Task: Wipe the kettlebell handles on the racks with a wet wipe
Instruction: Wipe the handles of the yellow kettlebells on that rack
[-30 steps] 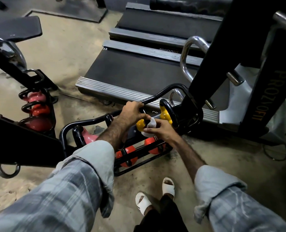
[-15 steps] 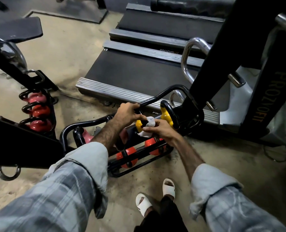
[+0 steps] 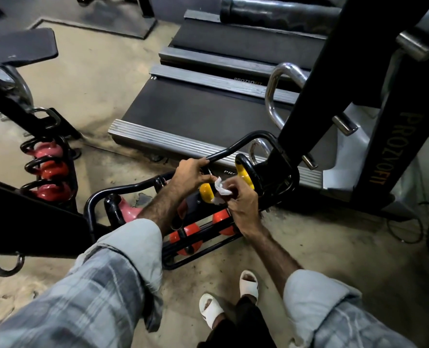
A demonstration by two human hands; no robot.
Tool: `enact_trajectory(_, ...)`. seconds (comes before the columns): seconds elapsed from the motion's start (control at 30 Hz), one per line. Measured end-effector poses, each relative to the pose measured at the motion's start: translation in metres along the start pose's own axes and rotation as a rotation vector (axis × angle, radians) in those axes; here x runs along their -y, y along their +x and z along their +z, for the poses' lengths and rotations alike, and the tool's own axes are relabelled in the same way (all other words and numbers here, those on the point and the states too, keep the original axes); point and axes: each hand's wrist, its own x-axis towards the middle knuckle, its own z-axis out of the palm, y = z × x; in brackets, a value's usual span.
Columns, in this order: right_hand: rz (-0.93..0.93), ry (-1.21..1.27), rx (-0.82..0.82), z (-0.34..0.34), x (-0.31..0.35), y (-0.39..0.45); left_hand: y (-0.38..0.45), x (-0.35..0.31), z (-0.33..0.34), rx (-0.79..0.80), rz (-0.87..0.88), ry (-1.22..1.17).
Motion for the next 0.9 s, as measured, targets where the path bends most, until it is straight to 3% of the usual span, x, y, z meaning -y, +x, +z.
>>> enact_trajectory(0.43, -0.087, -0.135, 0.073, -0.006, -0.016, 0.002, 0.002, -0.002, 0.006, 0.010, 0.051, 0.007)
enact_trajectory(0.57, -0.064, -0.120, 0.152, -0.012, -0.027, -0.018, -0.001, -0.003, 0.006, 0.010, 0.053, -0.002)
enact_trajectory(0.8, -0.054, -0.151, 0.141, -0.010, -0.021, -0.008, -0.006, -0.009, 0.003, -0.004, 0.065, -0.006)
enact_trajectory(0.9, 0.029, -0.112, 0.208, -0.024, -0.020, -0.019, -0.009, -0.014, 0.002, -0.002, 0.078, 0.000)
